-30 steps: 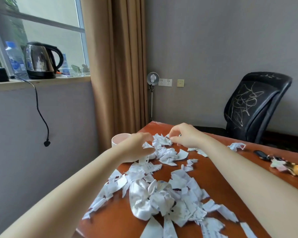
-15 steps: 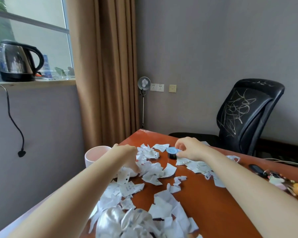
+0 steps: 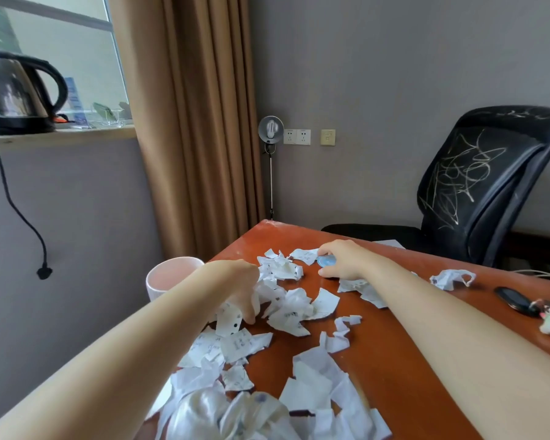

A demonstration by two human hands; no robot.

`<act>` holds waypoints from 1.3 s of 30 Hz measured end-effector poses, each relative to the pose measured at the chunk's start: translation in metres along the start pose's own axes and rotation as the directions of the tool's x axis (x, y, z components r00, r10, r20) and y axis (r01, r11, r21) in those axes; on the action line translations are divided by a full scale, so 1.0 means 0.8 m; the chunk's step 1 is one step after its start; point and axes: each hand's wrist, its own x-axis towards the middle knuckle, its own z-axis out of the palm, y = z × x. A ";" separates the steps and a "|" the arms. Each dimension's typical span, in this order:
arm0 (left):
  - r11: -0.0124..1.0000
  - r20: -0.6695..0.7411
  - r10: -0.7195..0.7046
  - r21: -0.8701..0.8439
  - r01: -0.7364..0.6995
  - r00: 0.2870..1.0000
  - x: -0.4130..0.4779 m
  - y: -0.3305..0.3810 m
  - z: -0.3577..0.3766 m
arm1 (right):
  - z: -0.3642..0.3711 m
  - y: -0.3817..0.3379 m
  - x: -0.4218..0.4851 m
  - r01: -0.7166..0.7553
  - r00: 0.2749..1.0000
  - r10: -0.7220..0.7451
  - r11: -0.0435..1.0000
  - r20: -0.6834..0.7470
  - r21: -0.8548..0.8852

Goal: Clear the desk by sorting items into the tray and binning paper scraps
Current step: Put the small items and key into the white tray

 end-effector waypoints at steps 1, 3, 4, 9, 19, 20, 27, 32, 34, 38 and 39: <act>1.000 -0.009 -0.001 -0.013 0.001 1.000 0.001 -0.002 0.000 | 0.000 0.000 0.000 0.009 1.000 -0.009 1.000 -0.002 -0.006; 0.999 -0.016 -0.008 -0.039 0.008 1.000 0.002 -0.004 0.002 | -0.002 -0.002 -0.001 0.026 1.000 -0.026 1.000 -0.016 -0.009; 0.999 -0.017 -0.012 -0.042 0.012 1.000 0.001 -0.005 0.002 | -0.003 -0.003 -0.002 0.034 0.999 -0.034 0.999 -0.026 -0.006; 0.997 -0.104 -0.035 -0.079 0.026 0.994 -0.006 -0.008 -0.002 | -0.015 -0.009 -0.015 0.092 0.991 -0.088 0.995 -0.102 0.045; 0.986 -0.314 0.034 -0.145 -0.084 0.949 -0.072 0.006 -0.040 | -0.062 -0.008 -0.083 0.178 0.972 -0.172 0.984 -0.162 0.025; 0.982 -0.318 0.054 -0.157 -0.108 0.946 -0.081 0.012 -0.044 | -0.069 -0.006 -0.094 0.176 0.972 -0.170 0.984 -0.164 0.018; 0.930 -0.398 0.215 -0.195 -0.311 0.892 -0.154 0.079 -0.074 | -0.119 0.019 -0.191 0.148 0.973 -0.147 0.989 -0.180 -0.008; 0.854 -0.494 0.328 -0.210 -0.476 0.805 -0.200 0.151 -0.088 | -0.149 0.046 -0.283 0.119 0.974 -0.126 0.992 -0.187 -0.050; 0.827 -0.519 0.379 -0.181 -0.532 0.766 -0.215 0.179 -0.089 | -0.161 0.062 -0.319 0.096 0.974 -0.110 0.992 -0.197 -0.077; 0.752 -0.547 0.473 -0.158 -0.640 0.691 -0.238 0.232 -0.090 | -0.179 0.096 -0.384 0.031 0.969 -0.047 0.997 -0.241 -0.070; 0.733 -0.556 0.493 -0.148 -0.664 0.669 -0.242 0.245 -0.090 | -0.182 0.106 -0.400 0.017 0.969 -0.033 0.998 -0.246 -0.067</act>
